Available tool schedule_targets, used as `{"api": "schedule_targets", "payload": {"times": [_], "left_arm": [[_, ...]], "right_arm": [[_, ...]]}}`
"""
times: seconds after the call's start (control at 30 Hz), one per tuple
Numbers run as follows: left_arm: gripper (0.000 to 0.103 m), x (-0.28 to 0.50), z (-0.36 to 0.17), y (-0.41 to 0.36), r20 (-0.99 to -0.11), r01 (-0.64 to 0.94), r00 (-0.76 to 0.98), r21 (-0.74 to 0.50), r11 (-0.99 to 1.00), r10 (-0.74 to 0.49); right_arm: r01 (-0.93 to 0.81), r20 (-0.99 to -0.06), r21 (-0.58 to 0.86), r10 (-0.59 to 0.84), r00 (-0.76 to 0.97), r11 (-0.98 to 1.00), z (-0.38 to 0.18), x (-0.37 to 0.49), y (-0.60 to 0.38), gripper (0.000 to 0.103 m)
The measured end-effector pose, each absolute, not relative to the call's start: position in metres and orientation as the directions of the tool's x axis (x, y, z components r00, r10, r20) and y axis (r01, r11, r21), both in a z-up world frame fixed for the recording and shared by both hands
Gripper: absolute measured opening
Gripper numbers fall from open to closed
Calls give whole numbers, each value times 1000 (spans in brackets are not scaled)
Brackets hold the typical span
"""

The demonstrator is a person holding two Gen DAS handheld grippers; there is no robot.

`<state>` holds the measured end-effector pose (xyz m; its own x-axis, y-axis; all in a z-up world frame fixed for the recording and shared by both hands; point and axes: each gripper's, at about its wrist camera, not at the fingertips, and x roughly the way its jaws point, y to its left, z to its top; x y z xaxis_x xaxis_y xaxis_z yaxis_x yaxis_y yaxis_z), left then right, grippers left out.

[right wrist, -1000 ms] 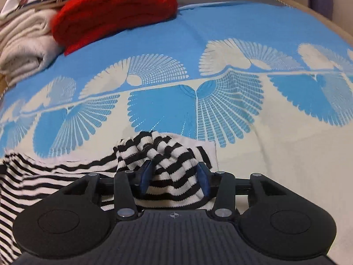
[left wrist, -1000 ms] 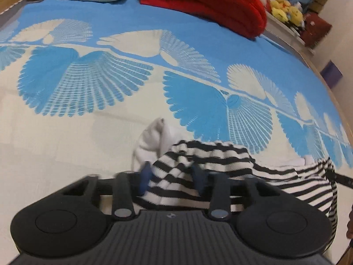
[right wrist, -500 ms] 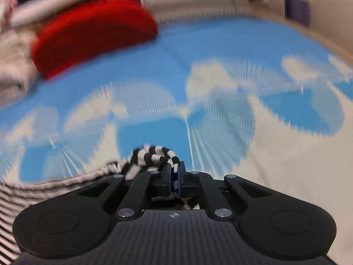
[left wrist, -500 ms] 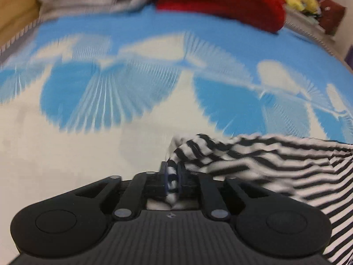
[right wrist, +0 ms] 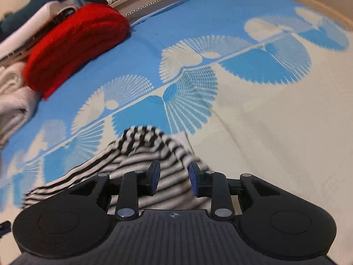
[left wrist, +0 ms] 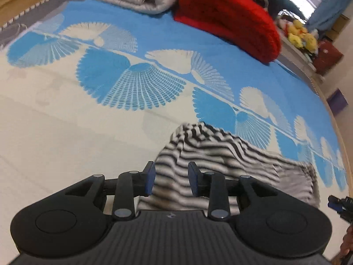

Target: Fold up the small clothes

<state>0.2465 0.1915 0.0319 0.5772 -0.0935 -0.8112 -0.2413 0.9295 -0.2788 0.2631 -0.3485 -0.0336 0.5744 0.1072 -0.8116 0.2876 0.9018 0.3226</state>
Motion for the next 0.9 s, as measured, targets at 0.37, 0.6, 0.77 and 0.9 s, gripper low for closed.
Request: {"api": "schedule_targets", "payload": {"times": [0.37, 0.6, 0.77, 0.9], "left_arm": [[38, 183, -5, 204, -868, -312, 495, -220, 924, -40], [44, 192, -34, 183, -926, -295, 357, -238, 925, -125], [47, 196, -44, 178, -943, -288, 326, -169, 943, -69], [44, 202, -51, 168, -958, -267, 287, -105, 958, -25]], "right_arm": [[309, -868, 324, 150, 473, 894, -50, 180, -368, 38], [374, -904, 285, 118, 410, 882, -64, 178, -378, 38], [390, -917, 276, 119, 380, 878, -75, 179, -378, 38], [374, -930, 232, 92, 355, 898, -80, 184, -376, 38]]}}
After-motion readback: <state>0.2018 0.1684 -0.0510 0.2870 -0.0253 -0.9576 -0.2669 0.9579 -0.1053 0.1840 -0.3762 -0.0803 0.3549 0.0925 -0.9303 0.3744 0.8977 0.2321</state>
